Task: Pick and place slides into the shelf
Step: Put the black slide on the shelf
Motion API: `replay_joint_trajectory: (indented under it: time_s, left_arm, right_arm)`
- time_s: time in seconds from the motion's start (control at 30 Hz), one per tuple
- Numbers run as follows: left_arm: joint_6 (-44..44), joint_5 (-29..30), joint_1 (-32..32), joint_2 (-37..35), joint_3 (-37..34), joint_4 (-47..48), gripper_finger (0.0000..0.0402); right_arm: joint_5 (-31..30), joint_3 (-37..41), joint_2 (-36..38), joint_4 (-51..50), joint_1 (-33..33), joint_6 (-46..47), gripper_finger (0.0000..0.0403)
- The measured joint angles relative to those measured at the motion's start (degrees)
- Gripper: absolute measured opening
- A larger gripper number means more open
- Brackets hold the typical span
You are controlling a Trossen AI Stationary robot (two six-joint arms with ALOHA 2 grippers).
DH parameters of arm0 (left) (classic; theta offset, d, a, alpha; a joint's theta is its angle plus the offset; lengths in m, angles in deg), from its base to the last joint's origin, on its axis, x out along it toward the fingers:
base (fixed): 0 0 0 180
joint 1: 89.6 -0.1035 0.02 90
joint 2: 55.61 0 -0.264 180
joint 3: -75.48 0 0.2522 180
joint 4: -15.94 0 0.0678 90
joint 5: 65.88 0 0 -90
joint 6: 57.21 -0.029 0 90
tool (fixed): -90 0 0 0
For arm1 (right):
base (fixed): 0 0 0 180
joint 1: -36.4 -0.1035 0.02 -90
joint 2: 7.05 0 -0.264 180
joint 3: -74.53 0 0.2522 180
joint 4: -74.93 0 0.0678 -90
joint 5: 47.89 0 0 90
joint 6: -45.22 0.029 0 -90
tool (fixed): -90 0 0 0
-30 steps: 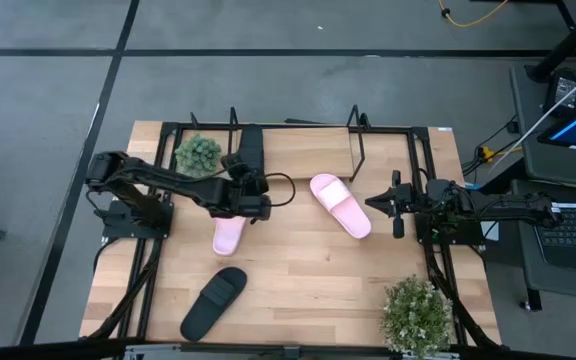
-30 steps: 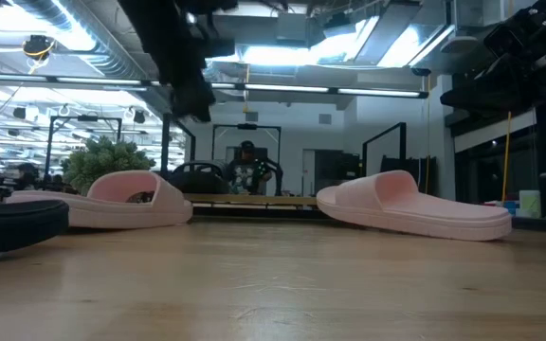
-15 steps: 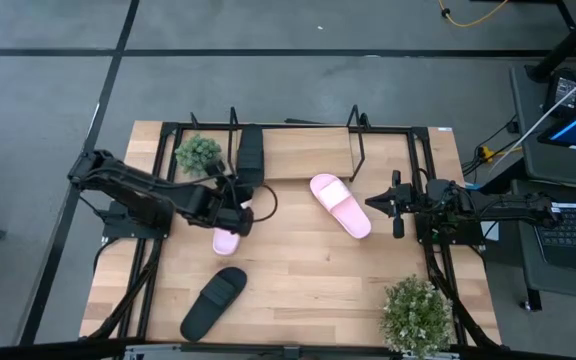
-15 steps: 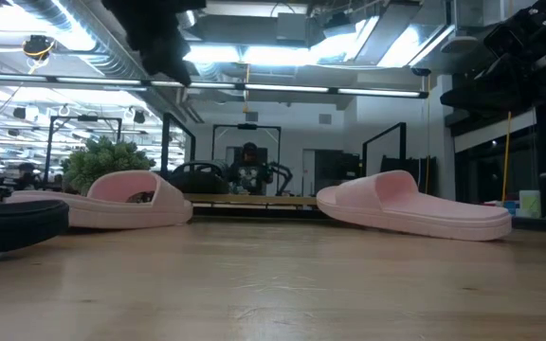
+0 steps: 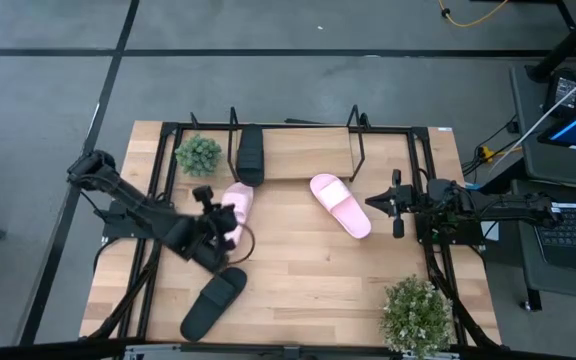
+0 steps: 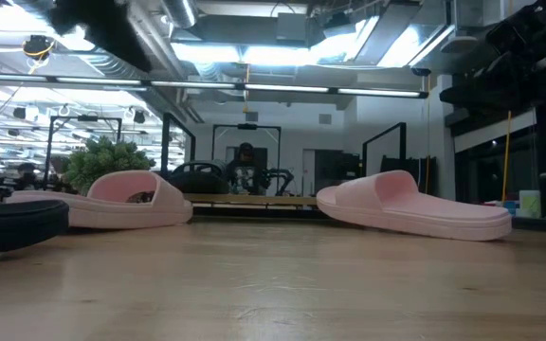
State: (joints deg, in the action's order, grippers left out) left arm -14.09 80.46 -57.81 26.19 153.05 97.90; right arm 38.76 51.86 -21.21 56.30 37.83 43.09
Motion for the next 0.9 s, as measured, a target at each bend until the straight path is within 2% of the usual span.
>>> replay_joint_trajectory:
  time_s: [0.27,0.53,0.9]
  left_arm:
    - [10.53,-5.88,14.11,0.00,0.00,-0.19,0.0000]
    - [21.58,-5.87,25.01,0.08,0.00,-0.79,0.0000]
    - [21.50,-3.87,32.08,8.01,0.00,-6.49,0.0000]
  right_arm:
    - [0.02,0.00,0.02,0.40,-0.02,0.41,0.0029]
    - [0.55,0.00,0.01,-1.00,-0.07,1.63,0.0029]
    - [0.65,0.00,0.00,-0.86,-0.07,1.96,0.0029]
